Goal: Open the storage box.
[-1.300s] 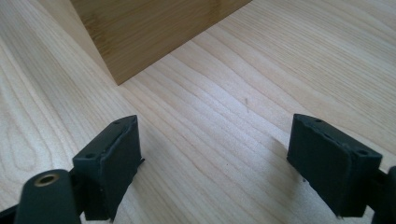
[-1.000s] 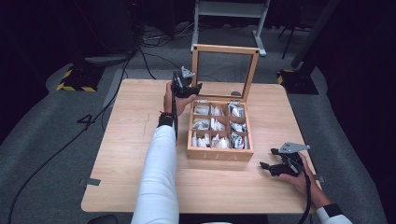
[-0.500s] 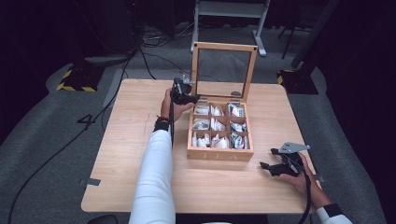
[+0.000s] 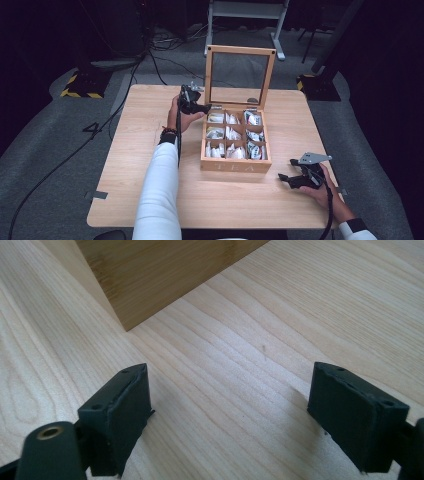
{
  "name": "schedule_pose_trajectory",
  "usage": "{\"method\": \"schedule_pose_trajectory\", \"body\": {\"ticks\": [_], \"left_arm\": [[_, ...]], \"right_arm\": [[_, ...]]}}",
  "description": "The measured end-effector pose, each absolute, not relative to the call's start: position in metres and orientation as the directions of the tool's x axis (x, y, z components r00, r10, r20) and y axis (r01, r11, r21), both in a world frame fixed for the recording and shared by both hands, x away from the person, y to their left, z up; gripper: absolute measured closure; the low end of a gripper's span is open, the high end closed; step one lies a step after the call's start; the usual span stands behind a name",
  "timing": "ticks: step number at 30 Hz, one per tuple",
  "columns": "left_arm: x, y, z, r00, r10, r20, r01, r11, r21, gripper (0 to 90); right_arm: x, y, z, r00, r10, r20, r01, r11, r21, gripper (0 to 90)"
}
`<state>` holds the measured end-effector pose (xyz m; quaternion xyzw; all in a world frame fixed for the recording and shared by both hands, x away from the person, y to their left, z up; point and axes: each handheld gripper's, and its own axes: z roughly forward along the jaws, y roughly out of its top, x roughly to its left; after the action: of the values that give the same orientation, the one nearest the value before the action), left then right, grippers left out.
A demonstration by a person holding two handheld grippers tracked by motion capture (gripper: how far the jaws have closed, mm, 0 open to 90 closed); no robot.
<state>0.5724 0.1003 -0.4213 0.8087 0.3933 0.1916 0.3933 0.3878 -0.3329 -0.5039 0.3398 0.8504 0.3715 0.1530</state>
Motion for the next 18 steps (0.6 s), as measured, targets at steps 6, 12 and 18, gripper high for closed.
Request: {"method": "schedule_pose_trajectory", "body": {"ticks": [6, 12, 18], "left_arm": [[0.546, 0.113, -0.404, 0.645, 0.761, 0.067, 0.441, -0.443, 0.780, 23.1], [0.514, 0.132, -0.397, 0.660, 0.742, 0.116, 0.421, -0.494, 0.761, 19.1], [0.485, 0.151, -0.398, 0.662, 0.738, 0.135, 0.404, -0.502, 0.764, 19.3]], "right_arm": [[0.388, -0.333, -0.504, -0.722, 0.692, -0.008, 0.464, 0.492, 0.736, 16.9], [0.388, -0.332, -0.504, -0.716, 0.698, -0.009, 0.467, 0.489, 0.737, 16.7], [0.389, -0.334, -0.504, -0.728, 0.685, -0.008, 0.461, 0.499, 0.733, 16.8]]}}
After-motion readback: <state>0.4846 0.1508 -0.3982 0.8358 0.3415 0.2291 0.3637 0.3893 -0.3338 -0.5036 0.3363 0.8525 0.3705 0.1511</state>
